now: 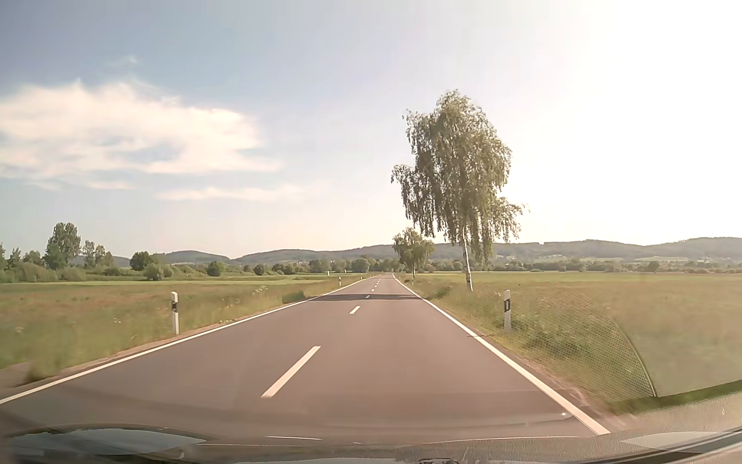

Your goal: Follow the waypoints while adhering to traffic rules and regulations

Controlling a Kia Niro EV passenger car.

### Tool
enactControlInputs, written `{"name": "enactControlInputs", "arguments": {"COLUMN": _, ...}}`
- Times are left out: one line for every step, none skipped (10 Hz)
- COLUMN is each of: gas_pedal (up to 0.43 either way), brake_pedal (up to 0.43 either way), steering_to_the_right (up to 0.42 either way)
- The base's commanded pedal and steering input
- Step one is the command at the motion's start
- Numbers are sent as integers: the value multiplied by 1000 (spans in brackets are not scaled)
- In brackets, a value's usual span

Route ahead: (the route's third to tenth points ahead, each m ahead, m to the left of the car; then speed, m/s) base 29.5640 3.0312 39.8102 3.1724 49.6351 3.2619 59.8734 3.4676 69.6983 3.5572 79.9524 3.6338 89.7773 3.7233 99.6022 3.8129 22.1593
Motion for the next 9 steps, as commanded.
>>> {"name": "enactControlInputs", "arguments": {"gas_pedal": 220, "brake_pedal": 0, "steering_to_the_right": -4}}
{"name": "enactControlInputs", "arguments": {"gas_pedal": 220, "brake_pedal": 0, "steering_to_the_right": -4}}
{"name": "enactControlInputs", "arguments": {"gas_pedal": 209, "brake_pedal": 0, "steering_to_the_right": -4}}
{"name": "enactControlInputs", "arguments": {"gas_pedal": 209, "brake_pedal": 0, "steering_to_the_right": -4}}
{"name": "enactControlInputs", "arguments": {"gas_pedal": 209, "brake_pedal": 0, "steering_to_the_right": -4}}
{"name": "enactControlInputs", "arguments": {"gas_pedal": 209, "brake_pedal": 0, "steering_to_the_right": -5}}
{"name": "enactControlInputs", "arguments": {"gas_pedal": 209, "brake_pedal": 0, "steering_to_the_right": -5}}
{"name": "enactControlInputs", "arguments": {"gas_pedal": 209, "brake_pedal": 0, "steering_to_the_right": -5}}
{"name": "enactControlInputs", "arguments": {"gas_pedal": 209, "brake_pedal": 0, "steering_to_the_right": -5}}
